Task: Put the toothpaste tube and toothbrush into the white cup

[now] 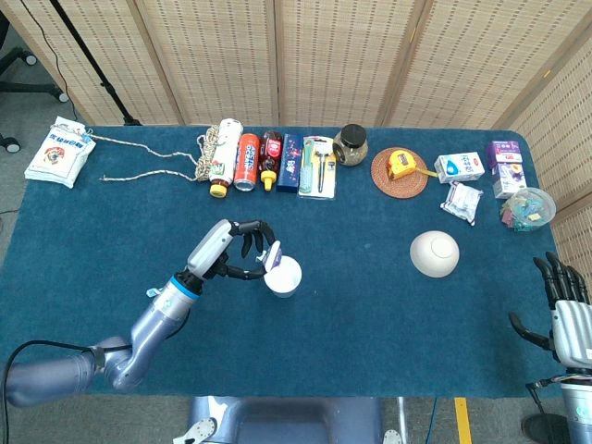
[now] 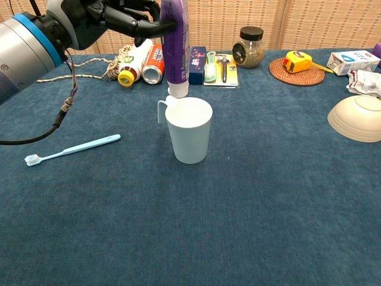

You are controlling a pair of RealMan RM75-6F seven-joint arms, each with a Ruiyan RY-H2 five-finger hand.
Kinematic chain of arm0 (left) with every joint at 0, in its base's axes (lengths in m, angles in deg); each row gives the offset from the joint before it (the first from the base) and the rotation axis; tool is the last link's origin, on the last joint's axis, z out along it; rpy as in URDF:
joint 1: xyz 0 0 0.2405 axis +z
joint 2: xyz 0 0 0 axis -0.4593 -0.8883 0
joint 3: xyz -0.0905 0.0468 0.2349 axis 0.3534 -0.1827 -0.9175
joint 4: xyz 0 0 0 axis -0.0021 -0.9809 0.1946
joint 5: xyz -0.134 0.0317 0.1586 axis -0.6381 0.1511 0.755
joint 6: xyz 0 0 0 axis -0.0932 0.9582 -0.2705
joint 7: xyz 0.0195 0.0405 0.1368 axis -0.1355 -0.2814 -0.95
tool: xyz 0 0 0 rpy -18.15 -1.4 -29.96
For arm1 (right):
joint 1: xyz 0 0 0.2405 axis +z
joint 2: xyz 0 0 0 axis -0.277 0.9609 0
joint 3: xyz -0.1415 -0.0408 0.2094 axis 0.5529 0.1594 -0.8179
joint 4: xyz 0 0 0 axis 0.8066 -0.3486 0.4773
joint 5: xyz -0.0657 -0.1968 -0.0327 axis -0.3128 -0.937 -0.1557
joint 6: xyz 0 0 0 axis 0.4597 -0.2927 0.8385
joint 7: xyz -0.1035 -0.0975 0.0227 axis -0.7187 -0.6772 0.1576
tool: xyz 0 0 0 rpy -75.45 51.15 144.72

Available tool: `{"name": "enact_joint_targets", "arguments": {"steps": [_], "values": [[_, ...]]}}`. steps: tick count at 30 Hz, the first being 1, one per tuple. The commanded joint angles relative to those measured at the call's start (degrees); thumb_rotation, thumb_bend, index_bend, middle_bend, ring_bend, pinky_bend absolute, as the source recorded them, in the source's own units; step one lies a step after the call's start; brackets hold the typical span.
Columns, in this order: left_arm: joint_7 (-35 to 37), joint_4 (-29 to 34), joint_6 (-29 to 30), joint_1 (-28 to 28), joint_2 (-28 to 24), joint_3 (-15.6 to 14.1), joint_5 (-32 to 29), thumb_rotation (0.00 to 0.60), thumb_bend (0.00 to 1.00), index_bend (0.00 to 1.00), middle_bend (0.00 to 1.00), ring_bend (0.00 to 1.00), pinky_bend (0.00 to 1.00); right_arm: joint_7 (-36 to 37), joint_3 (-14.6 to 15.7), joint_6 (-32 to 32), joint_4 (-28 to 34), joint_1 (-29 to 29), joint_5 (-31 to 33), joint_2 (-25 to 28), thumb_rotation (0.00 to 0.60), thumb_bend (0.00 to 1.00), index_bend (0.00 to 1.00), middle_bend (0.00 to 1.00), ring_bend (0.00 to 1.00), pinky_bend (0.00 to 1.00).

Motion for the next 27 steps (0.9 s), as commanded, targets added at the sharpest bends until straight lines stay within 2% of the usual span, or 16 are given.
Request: {"name": "enact_joint_targets", "arguments": {"steps": [1, 9, 22, 24, 27], "values": [[0.43, -0.37, -0.51, -0.12, 0.65, 0.06, 0.06, 0.6, 0.53, 0.81, 0.58, 0.56, 0.72, 0.04, -0.07, 0.04, -0.1, -0.02, 0.12, -0.02, 0.6, 0.31, 0.0, 0.0, 0.0, 0.03], [2.08, -3.19, -1.66, 0.38, 3.26, -0.62, 0.29, 0.6, 0.53, 0.81, 0.58, 0.56, 0.72, 0.2, -0.11, 0.22, -0.37, -0.06, 0.22, -0.09, 0.6, 0.31, 0.0, 0.0, 0.0, 0.03], [5.42, -11.26, -2.88, 0.44, 9.92, -1.81, 1.23, 0.6, 0.53, 0.8, 0.58, 0.53, 0.71, 0.07, -0.06, 0.6, -0.56, 0.01, 0.22, -0.31, 0.6, 0.31, 0.0, 0.0, 0.0, 0.03], [5.28, -12.9, -2.88, 0.61, 11.0, -1.99, 1.24, 0.6, 0.53, 0.8, 0.58, 0.49, 0.66, 0.08, -0.05, 0.69, -0.68, 0.03, 0.24, -0.35, 0.6, 0.31, 0.0, 0.0, 0.0, 0.03], [5.57, -15.34, -3.94, 0.74, 12.47, -2.5, 0.93, 0.6, 0.53, 0.79, 0.57, 0.41, 0.51, 0.07, 0.0, 1.04, -0.89, 0.14, 0.32, -0.49, 0.6, 0.31, 0.0, 0.0, 0.0, 0.03]]}}
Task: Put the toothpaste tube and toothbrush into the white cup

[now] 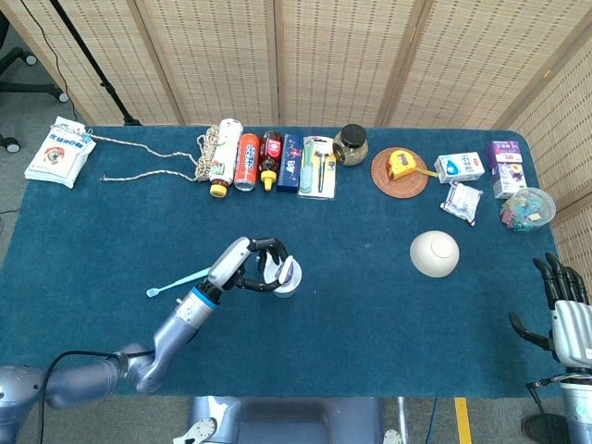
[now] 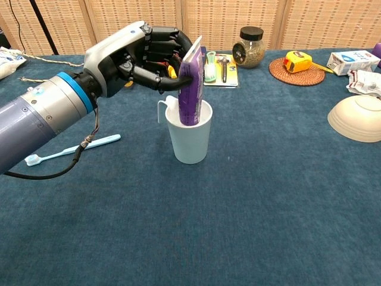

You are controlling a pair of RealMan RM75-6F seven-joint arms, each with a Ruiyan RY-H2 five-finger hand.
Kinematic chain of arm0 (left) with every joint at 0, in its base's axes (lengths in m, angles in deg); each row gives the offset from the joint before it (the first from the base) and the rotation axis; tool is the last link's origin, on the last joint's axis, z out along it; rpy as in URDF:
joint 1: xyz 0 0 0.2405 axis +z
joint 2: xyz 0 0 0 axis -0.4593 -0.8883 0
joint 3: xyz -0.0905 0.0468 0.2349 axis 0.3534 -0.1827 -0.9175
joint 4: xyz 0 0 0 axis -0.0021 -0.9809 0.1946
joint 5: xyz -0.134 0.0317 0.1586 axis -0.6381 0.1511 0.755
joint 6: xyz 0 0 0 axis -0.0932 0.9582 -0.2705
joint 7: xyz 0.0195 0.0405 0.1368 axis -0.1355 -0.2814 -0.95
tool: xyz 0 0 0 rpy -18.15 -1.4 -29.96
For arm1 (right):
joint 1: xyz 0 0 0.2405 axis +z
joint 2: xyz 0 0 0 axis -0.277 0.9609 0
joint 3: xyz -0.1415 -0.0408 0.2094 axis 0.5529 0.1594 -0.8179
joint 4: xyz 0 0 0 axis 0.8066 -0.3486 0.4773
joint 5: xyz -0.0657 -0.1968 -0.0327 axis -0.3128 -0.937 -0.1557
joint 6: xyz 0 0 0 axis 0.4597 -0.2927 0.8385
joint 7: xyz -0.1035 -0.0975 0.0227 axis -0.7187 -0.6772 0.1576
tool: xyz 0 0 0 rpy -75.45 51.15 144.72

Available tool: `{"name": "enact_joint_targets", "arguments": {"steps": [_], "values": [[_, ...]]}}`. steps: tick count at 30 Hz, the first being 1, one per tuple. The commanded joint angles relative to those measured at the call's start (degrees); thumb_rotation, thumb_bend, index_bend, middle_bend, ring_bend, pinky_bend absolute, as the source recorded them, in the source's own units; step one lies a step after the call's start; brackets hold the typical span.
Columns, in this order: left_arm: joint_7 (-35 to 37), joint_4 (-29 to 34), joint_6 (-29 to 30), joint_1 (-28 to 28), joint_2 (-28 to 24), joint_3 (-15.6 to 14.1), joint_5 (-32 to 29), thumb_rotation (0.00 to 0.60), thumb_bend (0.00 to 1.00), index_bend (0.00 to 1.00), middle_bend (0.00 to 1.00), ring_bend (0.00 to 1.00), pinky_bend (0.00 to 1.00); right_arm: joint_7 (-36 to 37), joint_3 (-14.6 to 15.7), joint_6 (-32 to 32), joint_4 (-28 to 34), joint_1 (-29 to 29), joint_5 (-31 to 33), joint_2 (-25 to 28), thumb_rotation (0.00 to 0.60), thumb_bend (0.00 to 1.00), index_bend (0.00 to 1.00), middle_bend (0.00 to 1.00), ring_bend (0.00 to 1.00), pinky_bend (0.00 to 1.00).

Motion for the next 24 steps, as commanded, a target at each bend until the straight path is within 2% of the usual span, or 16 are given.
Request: {"name": "enact_joint_targets", "arguments": {"steps": [1, 4, 9, 13, 17, 21, 24], "values": [[0.53, -2.96, -1.09, 0.17, 2.08, -0.56, -0.18, 0.6, 0.53, 0.79, 0.56, 0.39, 0.48, 0.01, 0.03, 0.23, -0.19, 0.08, 0.07, -0.13, 0.6, 0.31, 0.0, 0.0, 0.0, 0.03], [1.35, -4.87, -1.67, 0.15, 3.39, -0.73, -0.15, 0.6, 0.53, 0.79, 0.54, 0.33, 0.43, 0.02, 0.06, 0.35, -0.32, 0.12, 0.06, -0.25, 0.6, 0.31, 0.0, 0.0, 0.0, 0.03], [2.6, -6.6, -1.95, 0.04, 4.38, -0.94, 0.38, 0.6, 0.52, 0.75, 0.45, 0.25, 0.42, -0.04, 0.02, 0.39, -0.42, 0.12, 0.14, -0.36, 0.6, 0.31, 0.0, 0.0, 0.0, 0.03], [3.15, -7.48, -1.34, 0.1, 4.86, -1.1, 1.12, 0.6, 0.52, 0.64, 0.29, 0.15, 0.39, -0.09, 0.01, 0.47, -0.57, 0.14, 0.19, -0.41, 0.6, 0.31, 0.0, 0.0, 0.0, 0.03], [3.51, -8.19, -0.71, 0.19, 5.02, -1.38, 1.9, 0.6, 0.51, 0.5, 0.14, 0.04, 0.29, -0.13, 0.04, 0.51, -0.67, 0.15, 0.16, -0.47, 0.6, 0.31, 0.0, 0.0, 0.0, 0.03], [3.71, -8.54, -0.19, 0.34, 4.97, -1.54, 2.39, 0.6, 0.51, 0.48, 0.09, 0.01, 0.21, -0.12, -0.02, 0.43, -0.7, 0.11, 0.21, -0.48, 0.6, 0.31, 0.0, 0.0, 0.0, 0.03], [3.42, -8.85, 0.16, 0.44, 4.87, -1.8, 2.85, 0.6, 0.51, 0.44, 0.04, 0.0, 0.09, -0.21, -0.02, 0.37, -0.62, 0.08, 0.18, -0.47, 0.6, 0.31, 0.0, 0.0, 0.0, 0.03]]}}
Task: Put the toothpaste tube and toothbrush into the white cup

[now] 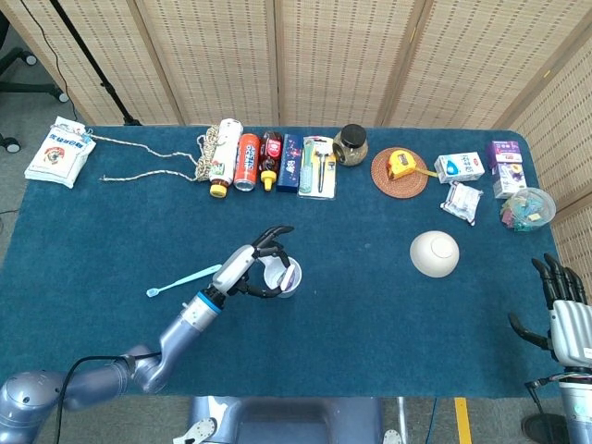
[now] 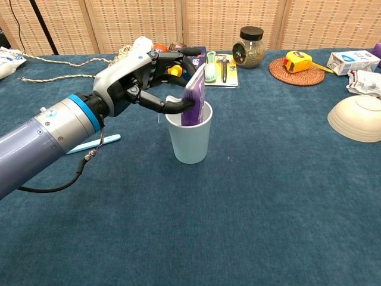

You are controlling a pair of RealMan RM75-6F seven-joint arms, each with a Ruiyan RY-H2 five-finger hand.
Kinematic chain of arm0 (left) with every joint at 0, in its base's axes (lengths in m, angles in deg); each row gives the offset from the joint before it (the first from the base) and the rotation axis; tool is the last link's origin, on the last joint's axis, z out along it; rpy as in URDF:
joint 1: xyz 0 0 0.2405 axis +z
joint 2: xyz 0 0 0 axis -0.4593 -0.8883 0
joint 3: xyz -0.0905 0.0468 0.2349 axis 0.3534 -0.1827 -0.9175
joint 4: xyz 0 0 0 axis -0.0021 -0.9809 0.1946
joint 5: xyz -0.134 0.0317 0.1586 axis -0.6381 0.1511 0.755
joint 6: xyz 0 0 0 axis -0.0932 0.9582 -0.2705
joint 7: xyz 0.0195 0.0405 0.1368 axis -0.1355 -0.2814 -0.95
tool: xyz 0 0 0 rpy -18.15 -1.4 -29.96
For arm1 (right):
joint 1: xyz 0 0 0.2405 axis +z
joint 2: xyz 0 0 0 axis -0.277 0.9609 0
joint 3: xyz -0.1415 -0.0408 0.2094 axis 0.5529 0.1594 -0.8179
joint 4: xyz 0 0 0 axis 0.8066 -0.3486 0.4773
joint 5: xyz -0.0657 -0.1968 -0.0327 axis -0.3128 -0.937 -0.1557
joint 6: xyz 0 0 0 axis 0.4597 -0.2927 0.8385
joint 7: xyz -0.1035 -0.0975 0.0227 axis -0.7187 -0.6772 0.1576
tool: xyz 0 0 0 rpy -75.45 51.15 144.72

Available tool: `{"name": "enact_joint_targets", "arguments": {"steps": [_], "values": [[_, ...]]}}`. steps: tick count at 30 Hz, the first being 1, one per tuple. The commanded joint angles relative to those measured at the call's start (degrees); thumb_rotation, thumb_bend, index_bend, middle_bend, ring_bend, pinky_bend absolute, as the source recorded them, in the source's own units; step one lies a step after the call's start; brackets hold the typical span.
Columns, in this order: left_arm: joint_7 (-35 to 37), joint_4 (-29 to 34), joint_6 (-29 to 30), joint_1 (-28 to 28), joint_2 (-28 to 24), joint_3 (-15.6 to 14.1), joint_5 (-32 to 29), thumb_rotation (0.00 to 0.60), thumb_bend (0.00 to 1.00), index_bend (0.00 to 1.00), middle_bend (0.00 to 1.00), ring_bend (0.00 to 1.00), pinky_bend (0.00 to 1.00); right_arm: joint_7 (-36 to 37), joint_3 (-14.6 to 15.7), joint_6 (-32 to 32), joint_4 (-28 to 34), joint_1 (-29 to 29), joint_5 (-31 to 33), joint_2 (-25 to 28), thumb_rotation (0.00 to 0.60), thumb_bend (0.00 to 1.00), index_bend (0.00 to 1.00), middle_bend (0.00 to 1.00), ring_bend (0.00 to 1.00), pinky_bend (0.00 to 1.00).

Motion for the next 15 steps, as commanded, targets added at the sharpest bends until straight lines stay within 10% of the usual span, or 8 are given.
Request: {"name": "enact_joint_targets", "arguments": {"steps": [1, 15], "values": [[-0.35, -0.28, 0.2, 0.11, -0.09, -0.29, 0.34, 0.6, 0.51, 0.43, 0.02, 0.0, 0.05, -0.08, 0.01, -0.06, 0.06, -0.02, -0.05, 0.02, 0.6, 0.31, 0.0, 0.0, 0.0, 0.03], [-1.62, 0.56, -0.29, 0.53, -1.79, -1.12, 0.79, 0.6, 0.48, 0.04, 0.0, 0.0, 0.0, -0.43, 0.06, -0.41, 0.54, -0.1, -0.39, 0.04, 0.6, 0.31, 0.0, 0.0, 0.0, 0.03]]}}
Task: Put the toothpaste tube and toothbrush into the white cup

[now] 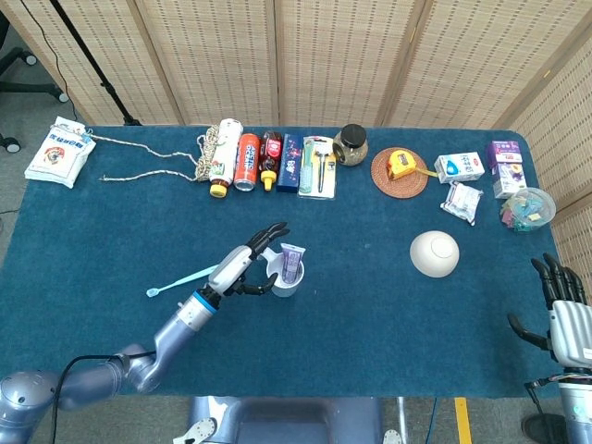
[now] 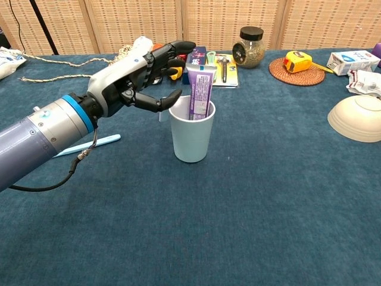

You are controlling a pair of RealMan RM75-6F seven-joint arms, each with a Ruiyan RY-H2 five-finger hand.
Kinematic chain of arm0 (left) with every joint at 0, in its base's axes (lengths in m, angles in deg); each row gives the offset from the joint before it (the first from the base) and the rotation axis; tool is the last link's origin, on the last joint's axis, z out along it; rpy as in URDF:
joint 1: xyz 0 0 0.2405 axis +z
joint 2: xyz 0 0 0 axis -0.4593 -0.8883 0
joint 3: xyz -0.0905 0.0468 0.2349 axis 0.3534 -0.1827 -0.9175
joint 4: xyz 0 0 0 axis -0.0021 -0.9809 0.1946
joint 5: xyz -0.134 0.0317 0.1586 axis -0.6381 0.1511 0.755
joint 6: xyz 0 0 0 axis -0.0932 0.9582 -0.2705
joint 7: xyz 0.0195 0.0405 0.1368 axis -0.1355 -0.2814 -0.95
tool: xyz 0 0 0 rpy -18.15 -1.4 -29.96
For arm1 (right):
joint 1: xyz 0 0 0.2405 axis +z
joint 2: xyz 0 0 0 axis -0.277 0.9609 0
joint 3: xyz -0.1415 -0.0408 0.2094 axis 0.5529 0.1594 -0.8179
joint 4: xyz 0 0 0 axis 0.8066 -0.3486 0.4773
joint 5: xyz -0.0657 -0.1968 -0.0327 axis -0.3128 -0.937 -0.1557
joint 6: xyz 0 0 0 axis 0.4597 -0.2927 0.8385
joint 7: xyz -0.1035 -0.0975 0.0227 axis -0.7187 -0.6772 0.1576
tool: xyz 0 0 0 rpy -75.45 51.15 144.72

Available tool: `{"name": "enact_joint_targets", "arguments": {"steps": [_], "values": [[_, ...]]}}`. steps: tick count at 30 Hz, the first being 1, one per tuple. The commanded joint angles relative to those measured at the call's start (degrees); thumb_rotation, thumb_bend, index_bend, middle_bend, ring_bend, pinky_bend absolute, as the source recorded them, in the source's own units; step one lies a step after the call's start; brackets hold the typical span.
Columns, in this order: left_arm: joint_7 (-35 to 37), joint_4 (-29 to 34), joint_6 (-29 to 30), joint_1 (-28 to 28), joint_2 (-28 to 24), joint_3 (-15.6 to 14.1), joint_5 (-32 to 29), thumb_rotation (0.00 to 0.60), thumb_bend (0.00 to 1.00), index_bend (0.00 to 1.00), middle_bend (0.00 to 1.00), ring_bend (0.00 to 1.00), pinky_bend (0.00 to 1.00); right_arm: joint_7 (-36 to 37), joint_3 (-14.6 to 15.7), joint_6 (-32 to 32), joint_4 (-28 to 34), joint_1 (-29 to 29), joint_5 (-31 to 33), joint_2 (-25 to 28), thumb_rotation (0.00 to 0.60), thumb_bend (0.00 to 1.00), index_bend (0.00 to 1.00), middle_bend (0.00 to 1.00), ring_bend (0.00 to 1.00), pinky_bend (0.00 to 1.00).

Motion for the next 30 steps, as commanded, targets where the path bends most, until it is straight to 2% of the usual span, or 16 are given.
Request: {"name": "enact_joint_targets", "arguments": {"steps": [1, 15, 23, 25, 26, 30], "values": [[0.25, 0.82, 0.3, 0.27, -0.68, -0.25, 0.26, 0.6, 0.48, 0.02, 0.0, 0.0, 0.0, -0.07, 0.02, -0.08, 0.05, 0.0, -0.1, -0.01, 0.6, 0.31, 0.0, 0.0, 0.0, 0.03], [0.46, 3.81, 3.19, 2.86, -4.22, -1.7, 1.37, 0.6, 0.48, 0.02, 0.0, 0.0, 0.0, -0.26, 0.06, -1.22, 0.86, -0.24, -0.92, 0.14, 0.6, 0.31, 0.0, 0.0, 0.0, 0.03], [-1.55, 6.26, 8.31, 5.52, -7.38, -1.22, 1.99, 0.6, 0.48, 0.02, 0.0, 0.0, 0.0, -0.25, 0.22, -1.61, 1.5, -0.34, -1.4, 0.34, 0.6, 0.31, 0.0, 0.0, 0.0, 0.03], [-4.52, 6.99, 9.07, 6.31, -9.62, -1.54, 2.28, 0.6, 0.48, 0.04, 0.0, 0.0, 0.0, -0.15, 0.22, -1.85, 1.73, -0.4, -1.57, 0.42, 0.6, 0.31, 0.0, 0.0, 0.0, 0.03], [-6.03, 7.29, 8.96, 6.5, -10.49, -1.69, 2.28, 0.6, 0.48, 0.08, 0.0, 0.0, 0.0, -0.1, 0.23, -1.89, 1.79, -0.41, -1.62, 0.46, 0.6, 0.31, 0.0, 0.0, 0.0, 0.03], [-23.36, 12.75, 7.13, 8.2, -19.3, -2.73, 1.32, 0.6, 0.48, 0.26, 0.0, 0.0, 0.0, 0.47, 0.43, -1.85, 2.19, -0.38, -2.0, 0.65, 0.6, 0.31, 0.0, 0.0, 0.0, 0.03]]}}
